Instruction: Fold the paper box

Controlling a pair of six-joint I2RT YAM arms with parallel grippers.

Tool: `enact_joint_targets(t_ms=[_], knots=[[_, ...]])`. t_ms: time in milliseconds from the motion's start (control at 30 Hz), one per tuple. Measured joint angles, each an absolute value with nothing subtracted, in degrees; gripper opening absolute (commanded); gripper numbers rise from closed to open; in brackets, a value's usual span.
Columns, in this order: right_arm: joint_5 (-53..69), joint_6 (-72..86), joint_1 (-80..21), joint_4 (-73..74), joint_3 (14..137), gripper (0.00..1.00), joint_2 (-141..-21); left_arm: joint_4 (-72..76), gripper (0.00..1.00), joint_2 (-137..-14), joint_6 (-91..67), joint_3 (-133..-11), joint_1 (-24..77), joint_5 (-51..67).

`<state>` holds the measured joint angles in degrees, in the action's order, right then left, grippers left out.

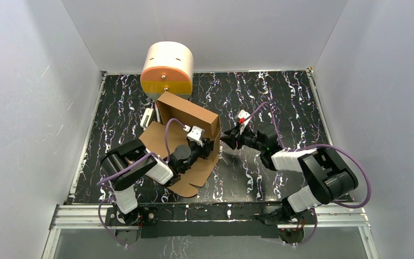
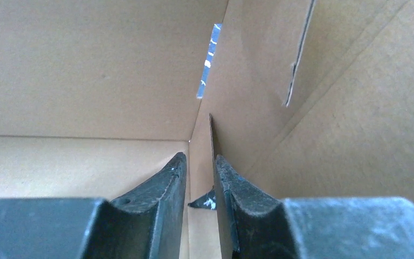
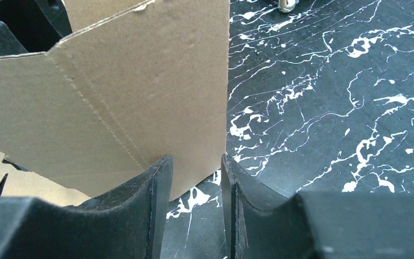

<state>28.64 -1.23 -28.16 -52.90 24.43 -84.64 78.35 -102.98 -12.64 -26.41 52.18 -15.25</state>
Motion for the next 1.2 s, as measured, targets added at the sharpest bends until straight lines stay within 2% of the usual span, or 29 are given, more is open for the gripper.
enact_joint_targets(t_ms=[133,367,700,900,1200], knots=[[28.73,-1.26,-28.38,-52.93,24.43,0.48,-84.64,76.14,0.26,-98.70,-13.63,-23.35,52.16,-15.59],[29.08,-1.39,-29.71,-53.01,24.29,0.51,-84.88,70.02,0.32,-83.55,-18.31,-20.62,49.78,-14.72],[28.86,-1.52,-31.64,-53.39,23.49,0.53,-85.01,59.90,0.47,-68.97,-36.75,-17.61,38.02,-9.63],[28.08,-1.72,-32.45,-53.84,23.44,0.54,-85.01,58.72,0.52,-65.25,-47.72,-17.34,32.95,-7.35],[24.34,-2.02,-34.59,-54.70,23.20,0.56,-85.01,58.57,0.54,-68.82,-61.23,-19.44,27.73,-5.82]])
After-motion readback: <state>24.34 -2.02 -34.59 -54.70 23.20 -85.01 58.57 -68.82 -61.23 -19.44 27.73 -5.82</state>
